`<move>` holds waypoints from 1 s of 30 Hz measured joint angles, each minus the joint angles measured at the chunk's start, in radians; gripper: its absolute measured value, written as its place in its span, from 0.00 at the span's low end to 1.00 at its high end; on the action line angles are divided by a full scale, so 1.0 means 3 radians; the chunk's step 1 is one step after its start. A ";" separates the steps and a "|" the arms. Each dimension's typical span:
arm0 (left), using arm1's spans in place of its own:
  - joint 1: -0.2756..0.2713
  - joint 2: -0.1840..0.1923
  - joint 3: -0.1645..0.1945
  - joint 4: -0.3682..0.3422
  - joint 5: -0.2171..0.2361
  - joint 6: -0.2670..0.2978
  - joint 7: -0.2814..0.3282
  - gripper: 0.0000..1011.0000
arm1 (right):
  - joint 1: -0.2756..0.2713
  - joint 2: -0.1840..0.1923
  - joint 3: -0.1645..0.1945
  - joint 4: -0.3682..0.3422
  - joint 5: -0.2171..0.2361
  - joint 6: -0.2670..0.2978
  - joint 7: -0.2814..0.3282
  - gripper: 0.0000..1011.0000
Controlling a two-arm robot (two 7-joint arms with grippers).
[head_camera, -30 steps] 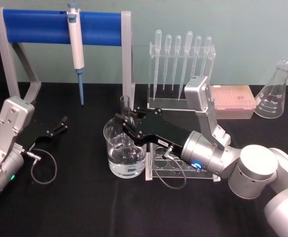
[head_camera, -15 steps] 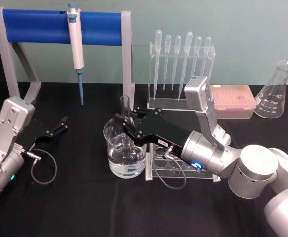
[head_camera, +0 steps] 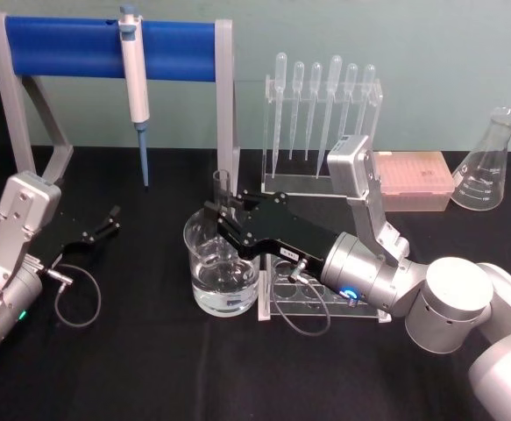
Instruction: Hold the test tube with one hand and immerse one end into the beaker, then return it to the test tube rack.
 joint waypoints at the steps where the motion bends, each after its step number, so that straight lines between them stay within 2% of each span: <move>1: 0.0000 0.0000 0.0000 0.0000 0.0000 0.0000 0.0000 0.99 | 0.0000 0.0000 0.0000 0.0000 0.0000 0.0000 0.0000 0.22; 30: 0.0000 0.0000 0.0000 0.0000 0.0000 0.0000 0.0000 0.99 | 0.0000 0.0000 0.0000 0.0000 0.0000 0.0000 0.0000 0.22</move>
